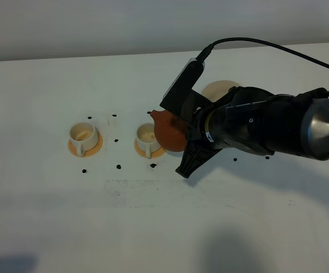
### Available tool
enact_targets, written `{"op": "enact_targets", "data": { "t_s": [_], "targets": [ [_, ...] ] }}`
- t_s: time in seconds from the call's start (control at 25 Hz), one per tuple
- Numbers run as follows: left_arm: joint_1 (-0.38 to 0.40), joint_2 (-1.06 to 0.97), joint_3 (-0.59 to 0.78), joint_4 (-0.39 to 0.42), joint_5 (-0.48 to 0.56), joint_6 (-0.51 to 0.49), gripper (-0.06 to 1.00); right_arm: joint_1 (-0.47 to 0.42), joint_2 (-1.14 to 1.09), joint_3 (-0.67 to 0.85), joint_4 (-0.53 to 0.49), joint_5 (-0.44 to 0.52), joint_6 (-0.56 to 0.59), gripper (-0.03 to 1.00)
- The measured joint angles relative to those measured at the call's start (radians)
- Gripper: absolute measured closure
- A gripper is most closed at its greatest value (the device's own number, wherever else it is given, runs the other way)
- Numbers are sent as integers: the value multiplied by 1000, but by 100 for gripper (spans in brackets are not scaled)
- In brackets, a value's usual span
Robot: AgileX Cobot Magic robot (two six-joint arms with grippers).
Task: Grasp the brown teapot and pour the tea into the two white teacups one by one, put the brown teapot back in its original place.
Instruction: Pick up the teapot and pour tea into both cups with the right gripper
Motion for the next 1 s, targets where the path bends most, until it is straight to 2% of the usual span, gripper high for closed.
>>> {"op": "enact_targets", "data": {
  "t_s": [0.28,1.0],
  "targets": [
    [0,0,0,0,0,0,62,5,11,0,-71,31,10,87],
    [0,0,0,0,0,0,62,25,11,1,-203,32,10,87]
  ]
}}
